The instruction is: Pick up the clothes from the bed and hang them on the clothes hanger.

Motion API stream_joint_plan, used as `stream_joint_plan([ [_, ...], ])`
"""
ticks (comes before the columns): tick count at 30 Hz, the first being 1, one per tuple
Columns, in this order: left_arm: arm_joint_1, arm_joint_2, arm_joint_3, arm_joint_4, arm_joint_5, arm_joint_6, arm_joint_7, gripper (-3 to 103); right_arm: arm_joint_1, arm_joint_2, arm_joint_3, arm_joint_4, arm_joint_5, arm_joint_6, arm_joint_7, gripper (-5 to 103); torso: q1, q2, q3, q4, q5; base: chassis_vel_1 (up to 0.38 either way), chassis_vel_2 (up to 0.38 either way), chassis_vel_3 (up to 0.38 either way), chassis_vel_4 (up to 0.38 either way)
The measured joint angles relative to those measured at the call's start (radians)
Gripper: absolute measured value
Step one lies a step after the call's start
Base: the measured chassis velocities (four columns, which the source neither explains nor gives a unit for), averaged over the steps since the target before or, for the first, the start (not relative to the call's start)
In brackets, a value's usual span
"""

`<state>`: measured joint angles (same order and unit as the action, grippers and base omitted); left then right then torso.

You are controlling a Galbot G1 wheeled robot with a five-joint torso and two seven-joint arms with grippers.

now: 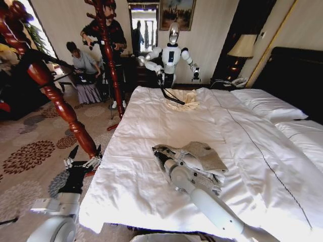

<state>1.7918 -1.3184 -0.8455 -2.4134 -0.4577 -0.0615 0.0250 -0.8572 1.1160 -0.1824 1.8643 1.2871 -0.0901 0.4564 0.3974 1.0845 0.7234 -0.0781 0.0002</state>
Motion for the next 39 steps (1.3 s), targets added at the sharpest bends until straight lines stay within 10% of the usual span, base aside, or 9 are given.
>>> stream_joint_plan([
  [7, 0.002, 0.017, -0.003, -0.001, -0.001, 0.001, -0.002, 100, -0.046, -0.072, 0.041, 0.079, -0.003, 0.010, -0.047, 40, 0.000, 0.000, 0.000, -0.0001, 0.0000, 0.000, 0.000, 0.000, 0.000],
  [21, 0.004, 0.023, 0.007, -0.021, -0.001, 0.004, -0.006, 100, -0.218, -0.217, 0.270, 0.224, -0.091, -0.130, 0.093, 97, 0.000, 0.000, 0.000, 0.0001, 0.0003, 0.000, 0.000, 0.000, 0.000],
  [39, 0.011, -0.022, 0.036, -0.056, 0.029, 0.004, -0.006, 100, -0.549, -0.357, 0.671, 0.408, -0.300, -0.172, 0.089, 100, 0.000, 0.000, 0.000, -0.0002, 0.0002, 0.000, 0.000, 0.000, 0.000],
])
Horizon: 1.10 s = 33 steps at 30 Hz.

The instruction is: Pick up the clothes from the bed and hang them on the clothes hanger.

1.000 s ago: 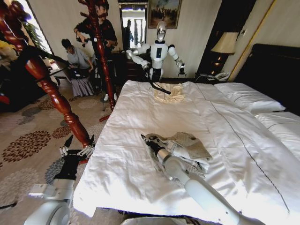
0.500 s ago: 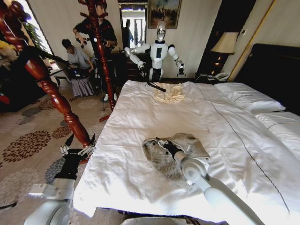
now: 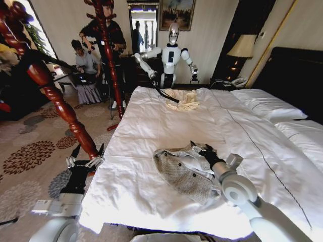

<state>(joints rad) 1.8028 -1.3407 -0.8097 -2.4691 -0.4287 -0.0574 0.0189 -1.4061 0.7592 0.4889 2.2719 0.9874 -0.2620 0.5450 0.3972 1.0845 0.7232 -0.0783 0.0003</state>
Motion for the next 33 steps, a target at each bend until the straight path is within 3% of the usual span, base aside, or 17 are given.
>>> stream_joint_plan([
  [5, 0.000, -0.001, 0.001, -0.001, 0.001, 0.001, 0.000, 100, -0.060, -0.068, 0.014, -0.030, -0.158, -0.029, -0.044, 100, 0.000, 0.000, 0.000, 0.0003, -0.0002, 0.000, 0.000, 0.000, 0.000],
  [6, 0.000, -0.002, 0.001, -0.002, 0.001, 0.001, 0.000, 100, -0.077, -0.085, 0.008, -0.054, -0.260, -0.025, -0.080, 100, 0.000, 0.000, 0.000, 0.0003, -0.0002, 0.000, 0.000, 0.000, 0.000],
  [7, 0.000, -0.002, 0.001, -0.002, 0.001, 0.001, 0.000, 100, -0.077, -0.085, 0.008, -0.054, -0.260, -0.025, -0.080, 100, 0.000, 0.000, 0.000, 0.0003, -0.0002, 0.000, 0.000, 0.000, 0.000],
  [11, -0.002, -0.003, -0.003, 0.014, 0.005, 0.001, 0.001, 100, -0.121, -0.095, -0.020, -0.110, -0.477, 0.018, -0.171, 100, 0.000, 0.000, 0.000, 0.0003, 0.0001, 0.000, 0.000, 0.000, 0.000],
  [12, -0.002, -0.003, -0.003, 0.014, 0.005, 0.001, 0.001, 100, -0.121, -0.095, -0.020, -0.110, -0.477, 0.018, -0.171, 100, 0.000, 0.000, 0.000, 0.0003, 0.0001, 0.000, 0.000, 0.000, 0.000],
  [15, -0.004, -0.015, 0.005, 0.052, 0.028, -0.009, 0.001, 100, -0.195, -0.101, 0.033, -0.157, -0.695, 0.064, -0.317, 100, 0.000, 0.000, 0.000, 0.0001, 0.0001, 0.000, 0.000, 0.000, 0.000],
  [16, -0.004, -0.015, 0.005, 0.052, 0.028, -0.009, 0.001, 100, -0.195, -0.101, 0.033, -0.157, -0.695, 0.064, -0.317, 100, 0.000, 0.000, 0.000, 0.0001, 0.0001, 0.000, 0.000, 0.000, 0.000],
  [19, -0.015, -0.020, 0.014, 0.062, 0.024, 0.000, 0.001, 100, -0.260, -0.128, 0.074, -0.167, -0.814, 0.070, -0.383, 100, 0.000, 0.000, 0.000, -0.0001, -0.0001, 0.000, 0.000, 0.000, 0.000],
  [25, -0.024, -0.014, 0.022, 0.076, 0.027, 0.003, 0.003, 100, -0.262, -0.133, 0.076, -0.184, -0.848, 0.016, -0.357, 100, 0.000, 0.000, 0.000, 0.0003, -0.0001, 0.000, 0.000, 0.000, 0.000],
  [30, -0.025, -0.014, 0.027, 0.091, 0.032, 0.001, 0.002, 100, -0.253, -0.134, 0.060, -0.190, -0.804, -0.083, -0.315, 100, 0.000, 0.000, 0.000, 0.0002, -0.0002, 0.000, 0.000, 0.000, 0.000],
  [33, -0.026, -0.016, 0.031, 0.092, 0.036, 0.000, 0.002, 100, -0.250, -0.132, 0.054, -0.205, -0.798, -0.090, -0.312, 100, 0.000, 0.000, 0.000, 0.0003, -0.0001, 0.000, 0.000, 0.000, 0.000],
])
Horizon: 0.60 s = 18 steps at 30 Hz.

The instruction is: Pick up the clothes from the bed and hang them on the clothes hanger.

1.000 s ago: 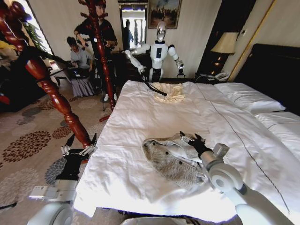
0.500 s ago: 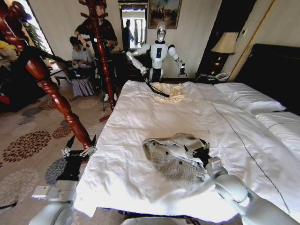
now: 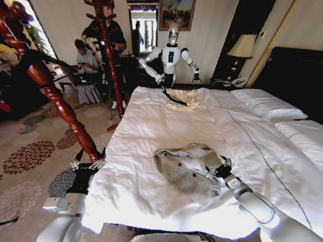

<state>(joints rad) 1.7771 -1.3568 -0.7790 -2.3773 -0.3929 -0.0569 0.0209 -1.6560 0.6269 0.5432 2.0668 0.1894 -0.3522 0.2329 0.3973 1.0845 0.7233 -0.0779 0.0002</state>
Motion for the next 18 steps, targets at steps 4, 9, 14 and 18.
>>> stream_joint_plan([
  [4, -0.005, 0.009, 0.000, -0.006, 0.000, 0.002, 0.000, 100, -0.007, 0.003, -0.010, -0.007, 0.092, -0.025, 0.021, 100, 0.000, 0.000, 0.000, -0.0001, 0.0000, 0.000, 0.000, 0.000, 0.000],
  [9, 0.004, 0.020, -0.002, -0.020, -0.002, 0.003, 0.001, 100, -0.015, 0.007, -0.010, -0.021, 0.077, -0.035, 0.031, 100, 0.000, 0.000, 0.000, -0.0003, 0.0000, 0.000, 0.000, 0.000, 0.000],
  [14, 0.015, 0.024, -0.006, -0.037, -0.013, 0.003, 0.001, 100, -0.041, 0.013, -0.009, -0.010, 0.046, -0.037, 0.040, 100, 0.000, 0.000, 0.000, -0.0001, 0.0000, 0.000, 0.000, 0.000, 0.000],
  [18, 0.021, 0.031, -0.008, -0.044, -0.015, 0.003, 0.001, 100, -0.054, 0.029, -0.006, -0.023, 0.007, -0.051, 0.057, 100, 0.000, 0.000, 0.000, -0.0002, -0.0001, 0.000, 0.000, 0.000, 0.000],
])
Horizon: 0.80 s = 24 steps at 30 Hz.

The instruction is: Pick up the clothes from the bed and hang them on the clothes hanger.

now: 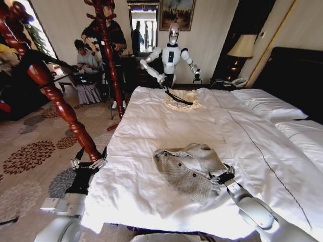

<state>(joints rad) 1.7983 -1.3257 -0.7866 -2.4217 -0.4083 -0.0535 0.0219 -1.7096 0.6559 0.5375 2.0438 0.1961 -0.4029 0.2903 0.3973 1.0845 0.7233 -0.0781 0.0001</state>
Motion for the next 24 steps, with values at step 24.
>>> stream_joint_plan([
  [24, 0.017, -0.028, 0.017, -0.015, 0.037, -0.005, 0.001, 100, 0.104, 0.088, -0.006, -0.011, 0.029, 0.238, -0.036, 100, 0.000, 0.000, 0.000, 0.0001, 0.0000, 0.000, 0.000, 0.000, 0.000],
])
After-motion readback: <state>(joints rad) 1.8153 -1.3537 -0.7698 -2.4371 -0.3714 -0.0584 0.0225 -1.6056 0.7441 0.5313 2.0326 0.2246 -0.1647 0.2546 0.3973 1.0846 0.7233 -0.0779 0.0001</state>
